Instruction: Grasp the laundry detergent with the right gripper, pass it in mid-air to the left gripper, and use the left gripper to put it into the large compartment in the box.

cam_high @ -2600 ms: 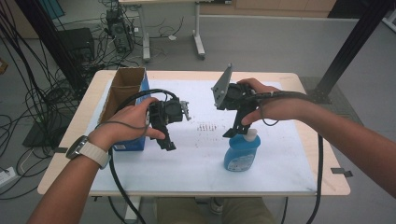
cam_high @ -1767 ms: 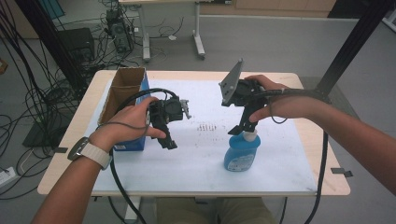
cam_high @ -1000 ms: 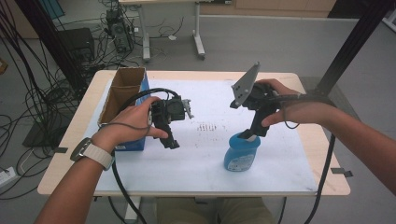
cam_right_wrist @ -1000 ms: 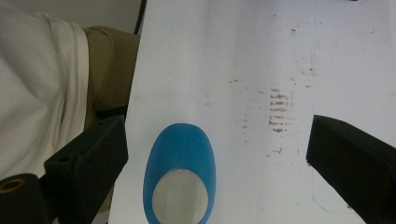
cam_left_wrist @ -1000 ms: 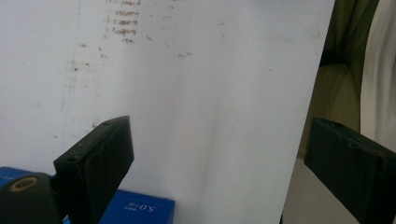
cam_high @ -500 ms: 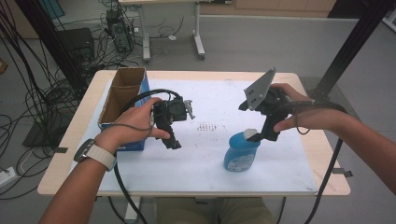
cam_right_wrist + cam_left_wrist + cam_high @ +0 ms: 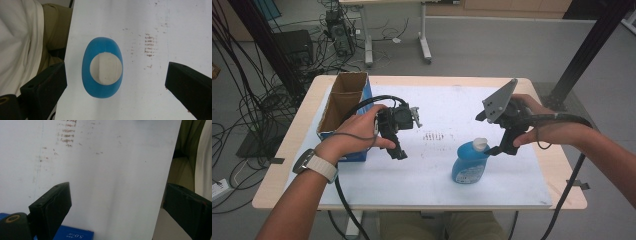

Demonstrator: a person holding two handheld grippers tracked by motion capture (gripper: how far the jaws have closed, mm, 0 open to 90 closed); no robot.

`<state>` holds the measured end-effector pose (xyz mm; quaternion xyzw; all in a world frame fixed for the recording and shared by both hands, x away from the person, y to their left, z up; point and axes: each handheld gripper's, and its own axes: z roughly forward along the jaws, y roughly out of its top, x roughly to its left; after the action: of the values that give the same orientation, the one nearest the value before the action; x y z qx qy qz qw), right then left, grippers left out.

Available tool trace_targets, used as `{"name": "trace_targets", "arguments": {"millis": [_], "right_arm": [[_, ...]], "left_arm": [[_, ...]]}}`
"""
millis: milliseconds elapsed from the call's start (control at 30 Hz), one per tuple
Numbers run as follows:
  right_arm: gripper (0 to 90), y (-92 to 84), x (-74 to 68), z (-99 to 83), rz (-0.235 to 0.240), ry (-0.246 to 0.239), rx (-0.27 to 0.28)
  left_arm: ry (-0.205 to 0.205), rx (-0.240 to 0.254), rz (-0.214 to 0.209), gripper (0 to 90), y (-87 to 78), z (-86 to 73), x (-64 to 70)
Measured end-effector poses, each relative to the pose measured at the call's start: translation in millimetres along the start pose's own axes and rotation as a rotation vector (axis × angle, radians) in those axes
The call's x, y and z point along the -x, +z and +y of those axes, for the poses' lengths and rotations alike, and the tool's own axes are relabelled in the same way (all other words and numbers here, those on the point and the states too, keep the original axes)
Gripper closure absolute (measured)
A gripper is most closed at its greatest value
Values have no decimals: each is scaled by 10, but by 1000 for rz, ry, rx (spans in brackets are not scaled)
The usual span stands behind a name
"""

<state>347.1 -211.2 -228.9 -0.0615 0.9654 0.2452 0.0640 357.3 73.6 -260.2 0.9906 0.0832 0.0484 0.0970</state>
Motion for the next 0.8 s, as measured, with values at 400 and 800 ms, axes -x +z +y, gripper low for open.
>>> {"name": "trace_targets", "arguments": {"millis": [400, 800], "right_arm": [[37, -18, -48, -121, -5, 17, -3], [39, -6, -56, -237, -4, 29, -3]], "left_arm": [[-1, 1, 2, 88, 11, 29, 10], [-4, 4, 3, 88, 21, 32, 13]]}}
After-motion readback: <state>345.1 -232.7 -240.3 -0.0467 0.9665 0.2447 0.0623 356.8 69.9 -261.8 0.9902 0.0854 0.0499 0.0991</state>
